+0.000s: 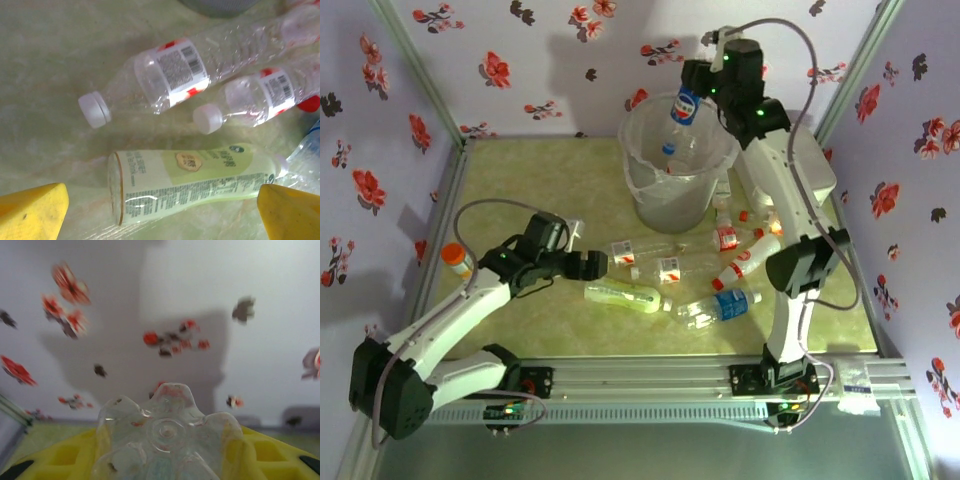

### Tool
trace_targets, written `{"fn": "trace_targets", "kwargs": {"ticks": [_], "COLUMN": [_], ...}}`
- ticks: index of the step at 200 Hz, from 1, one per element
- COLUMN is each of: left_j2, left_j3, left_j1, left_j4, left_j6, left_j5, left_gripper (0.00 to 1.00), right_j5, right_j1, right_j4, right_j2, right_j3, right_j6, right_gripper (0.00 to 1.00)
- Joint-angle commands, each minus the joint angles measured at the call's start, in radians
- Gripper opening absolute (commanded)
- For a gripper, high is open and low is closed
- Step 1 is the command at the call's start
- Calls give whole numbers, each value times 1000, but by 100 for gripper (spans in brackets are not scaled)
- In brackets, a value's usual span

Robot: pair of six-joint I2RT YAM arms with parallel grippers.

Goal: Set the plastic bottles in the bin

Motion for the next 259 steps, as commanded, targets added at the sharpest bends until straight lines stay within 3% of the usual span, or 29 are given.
{"fn": "trace_targets", "kwargs": {"ticks": [1, 55, 74, 86, 113, 146, 177, 259], "left_j2": [24, 139, 197, 230, 296, 361, 422, 627], "left_j3": [-11, 78, 132, 155, 211, 269, 312, 434], "left_j1": [-12, -15, -16, -16, -18, -30, -45, -93], "left_j4": [28, 29, 16, 13, -7, -24, -19, -44], "left_j6": [39, 188, 251, 288, 366, 454, 507, 687], "left_j5": [-24, -25, -28, -32, -41, -39, -26, 7], "left_gripper": [97, 98, 98, 98, 98, 93, 87, 93], "right_j5": [-51, -115, -138, -139, -135, -104, -90, -77], "right_j1": [-5, -7, -7, -7, -12, -14, -15, -16], "right_j4": [-51, -34, -35, -42, -81, -140, -200, -116], "right_j2": [17, 94, 107, 103, 69, -25, -156, -721], "right_j3": [-15, -113, -120, -118, -91, -72, -98, -769], "right_j6": [49, 108, 120, 119, 101, 60, 19, 73], "right_gripper": [37, 38, 50, 63, 78, 87, 89, 90]}}
